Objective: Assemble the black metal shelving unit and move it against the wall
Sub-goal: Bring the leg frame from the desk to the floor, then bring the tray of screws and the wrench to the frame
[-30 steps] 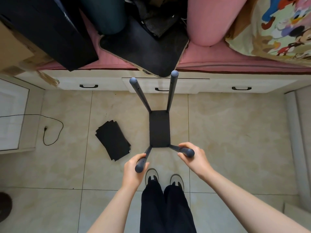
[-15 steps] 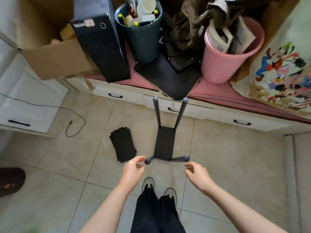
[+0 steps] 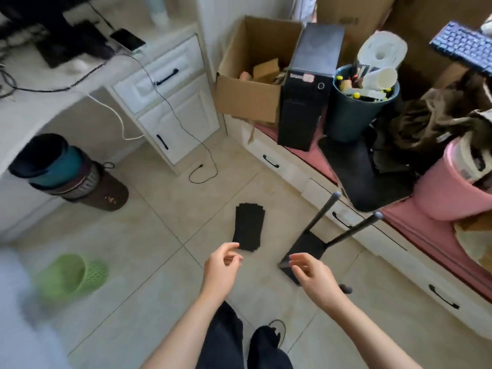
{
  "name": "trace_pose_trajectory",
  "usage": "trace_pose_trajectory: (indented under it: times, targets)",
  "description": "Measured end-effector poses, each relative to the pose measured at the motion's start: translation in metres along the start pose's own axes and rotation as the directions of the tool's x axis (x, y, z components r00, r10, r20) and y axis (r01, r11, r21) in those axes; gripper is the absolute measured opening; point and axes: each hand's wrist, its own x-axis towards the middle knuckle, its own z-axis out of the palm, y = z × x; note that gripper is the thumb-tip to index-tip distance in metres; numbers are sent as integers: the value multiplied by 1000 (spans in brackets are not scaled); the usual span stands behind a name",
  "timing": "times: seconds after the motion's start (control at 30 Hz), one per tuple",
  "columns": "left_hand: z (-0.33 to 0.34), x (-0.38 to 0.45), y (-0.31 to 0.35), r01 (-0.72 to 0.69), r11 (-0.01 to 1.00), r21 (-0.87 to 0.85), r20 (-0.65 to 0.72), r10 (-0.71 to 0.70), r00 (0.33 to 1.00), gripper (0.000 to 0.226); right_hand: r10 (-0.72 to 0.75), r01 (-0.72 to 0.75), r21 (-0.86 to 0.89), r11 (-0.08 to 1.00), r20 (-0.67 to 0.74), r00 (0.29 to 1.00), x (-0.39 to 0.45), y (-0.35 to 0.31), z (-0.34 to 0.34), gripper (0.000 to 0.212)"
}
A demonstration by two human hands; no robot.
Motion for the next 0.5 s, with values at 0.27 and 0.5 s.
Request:
trace_pose_trajectory:
  times: [0.27, 0.5]
  targets:
    - [-95, -7, -39, 84, 996, -19, -202, -86, 976, 26, -148, 165, -141, 976, 124, 981, 41, -108, 69, 24]
    - [-216, 10, -71, 132, 990, 41, -314, -113, 943, 25, -201, 226, -165, 960, 155, 967, 71, -214, 147, 24]
